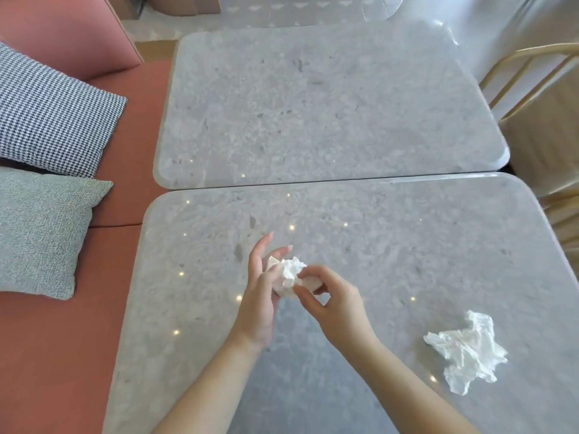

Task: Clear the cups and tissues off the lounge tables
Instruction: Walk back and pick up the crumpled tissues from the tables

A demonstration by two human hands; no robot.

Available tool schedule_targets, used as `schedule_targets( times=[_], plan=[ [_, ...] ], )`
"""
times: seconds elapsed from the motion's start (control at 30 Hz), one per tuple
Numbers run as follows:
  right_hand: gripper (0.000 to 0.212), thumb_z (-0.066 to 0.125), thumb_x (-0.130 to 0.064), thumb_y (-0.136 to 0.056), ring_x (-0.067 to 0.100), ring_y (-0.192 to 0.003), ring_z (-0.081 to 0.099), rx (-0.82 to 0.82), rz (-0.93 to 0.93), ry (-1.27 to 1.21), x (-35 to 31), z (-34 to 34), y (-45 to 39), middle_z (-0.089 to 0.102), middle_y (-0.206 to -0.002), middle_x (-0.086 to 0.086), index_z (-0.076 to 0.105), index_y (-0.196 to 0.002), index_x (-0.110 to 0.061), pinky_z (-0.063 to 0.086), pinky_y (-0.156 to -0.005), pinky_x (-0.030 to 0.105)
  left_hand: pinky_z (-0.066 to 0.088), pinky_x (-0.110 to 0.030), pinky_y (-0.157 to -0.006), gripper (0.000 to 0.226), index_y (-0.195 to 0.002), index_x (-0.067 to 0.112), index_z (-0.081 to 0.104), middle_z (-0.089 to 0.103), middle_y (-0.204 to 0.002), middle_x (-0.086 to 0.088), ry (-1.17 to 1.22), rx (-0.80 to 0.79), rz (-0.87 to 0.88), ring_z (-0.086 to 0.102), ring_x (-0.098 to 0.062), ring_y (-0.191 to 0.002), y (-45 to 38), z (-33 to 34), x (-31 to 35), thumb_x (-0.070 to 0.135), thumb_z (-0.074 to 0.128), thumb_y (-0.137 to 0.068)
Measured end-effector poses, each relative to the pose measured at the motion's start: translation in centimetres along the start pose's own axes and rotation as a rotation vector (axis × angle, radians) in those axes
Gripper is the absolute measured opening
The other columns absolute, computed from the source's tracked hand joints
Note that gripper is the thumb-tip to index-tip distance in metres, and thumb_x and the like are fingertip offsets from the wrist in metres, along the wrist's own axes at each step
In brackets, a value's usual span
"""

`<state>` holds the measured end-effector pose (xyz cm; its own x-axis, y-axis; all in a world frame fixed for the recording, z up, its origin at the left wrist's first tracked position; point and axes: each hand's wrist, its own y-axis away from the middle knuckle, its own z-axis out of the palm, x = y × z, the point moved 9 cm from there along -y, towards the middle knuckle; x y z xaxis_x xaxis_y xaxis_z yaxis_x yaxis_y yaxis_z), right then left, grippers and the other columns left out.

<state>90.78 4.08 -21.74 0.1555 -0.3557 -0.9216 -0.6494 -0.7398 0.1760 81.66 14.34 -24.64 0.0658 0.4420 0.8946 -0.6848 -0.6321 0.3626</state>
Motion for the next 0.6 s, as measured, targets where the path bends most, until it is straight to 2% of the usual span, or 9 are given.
schedule_targets(
  times=[0.03,0.1,0.2,0.3,0.37,0.43,0.47,0.53,0.6],
  plan=[
    [0.04,0.076,-0.016,-0.087,-0.003,-0.089,0.064,0.002,0.005,0.0,0.5,-0.6,1.0,0.066,-0.09,-0.037,0.059,-0.091,-0.051,0.043,-0.075,0.007,0.054,-0.037,-0.098,0.066,-0.14,0.054,0.047,0.063,-0.138,0.006,-0.043,-0.025,0.015,0.066,-0.013,-0.124,0.7,1.2,0.0,0.048,0.069,-0.078],
    [0.046,0.077,-0.01,-0.085,-0.006,-0.088,0.064,0.006,-0.014,0.001,0.9,-1.9,2.9,0.066,-0.088,-0.035,0.058,-0.091,-0.051,0.042,-0.075,0.006,0.058,-0.033,-0.091,0.081,-0.143,0.054,0.038,0.053,-0.143,0.006,-0.156,-0.097,0.041,0.063,-0.01,-0.127,1.9,3.9,-0.3,0.045,0.079,-0.074],
    [0.048,0.079,-0.005,-0.082,-0.006,-0.085,0.064,0.037,-0.006,-0.015,1.5,-4.3,5.5,0.068,-0.087,-0.029,0.062,-0.094,-0.048,0.044,-0.076,0.008,0.061,-0.033,-0.084,0.08,-0.131,0.065,0.046,0.056,-0.141,0.003,-0.217,-0.171,-0.025,0.069,-0.013,-0.118,3.4,7.5,-1.8,0.042,0.088,-0.068],
    [0.024,0.074,-0.014,-0.088,0.01,-0.085,0.066,0.007,0.087,-0.069,3.1,-6.7,7.7,0.072,-0.089,-0.015,0.069,-0.1,-0.035,0.052,-0.08,0.023,0.062,-0.036,-0.087,0.065,-0.126,0.06,0.054,0.074,-0.119,-0.001,-0.279,-0.19,-0.075,0.076,-0.023,-0.099,4.9,10.0,-3.2,0.06,0.084,-0.069],
    [0.031,0.073,-0.018,-0.09,0.01,-0.092,0.067,-0.044,0.11,-0.099,4.0,-8.6,9.3,0.073,-0.096,-0.016,0.066,-0.108,-0.042,0.052,-0.084,0.024,0.061,-0.031,-0.083,0.059,-0.124,0.056,0.058,0.078,-0.103,0.0,-0.316,-0.214,-0.077,0.076,-0.021,-0.092,5.9,11.6,-4.0,0.066,0.081,-0.071],
    [0.041,0.074,-0.019,-0.09,0.005,-0.102,0.064,-0.029,0.092,-0.072,5.0,-11.2,10.9,0.071,-0.106,-0.019,0.061,-0.115,-0.05,0.05,-0.087,0.021,0.058,-0.028,-0.08,0.044,-0.122,0.055,0.06,0.079,-0.095,0.003,-0.355,-0.187,-0.07,0.075,-0.017,-0.09,6.4,12.6,-4.7,0.059,0.079,-0.082],
    [0.042,0.075,-0.02,-0.09,0.003,-0.107,0.061,0.036,0.085,-0.035,5.9,-13.0,11.5,0.069,-0.111,-0.021,0.06,-0.116,-0.049,0.047,-0.088,0.02,0.058,-0.03,-0.079,0.037,-0.12,0.054,0.061,0.079,-0.092,0.003,-0.381,-0.148,-0.068,0.074,-0.017,-0.086,6.4,12.8,-5.1,0.053,0.077,-0.087],
    [0.042,0.075,-0.021,-0.089,0.007,-0.118,0.052,0.228,0.121,0.084,8.5,-17.1,12.5,0.059,-0.124,-0.015,0.059,-0.123,-0.041,0.038,-0.097,0.019,0.055,-0.03,-0.06,0.03,-0.114,0.051,0.063,0.073,-0.084,-0.003,-0.414,-0.058,-0.075,0.065,-0.018,-0.067,6.3,12.9,-5.5,0.034,0.075,-0.093],
    [0.049,0.073,-0.028,-0.091,0.019,-0.132,0.041,0.322,0.236,0.256,11.8,-20.3,12.9,0.049,-0.14,-0.003,0.056,-0.137,-0.028,0.029,-0.106,0.024,0.042,-0.022,-0.042,0.031,-0.107,0.051,0.063,0.066,-0.082,-0.006,-0.472,-0.031,-0.093,0.053,-0.019,-0.056,6.4,13.4,-5.8,0.023,0.072,-0.097]
  ],
)
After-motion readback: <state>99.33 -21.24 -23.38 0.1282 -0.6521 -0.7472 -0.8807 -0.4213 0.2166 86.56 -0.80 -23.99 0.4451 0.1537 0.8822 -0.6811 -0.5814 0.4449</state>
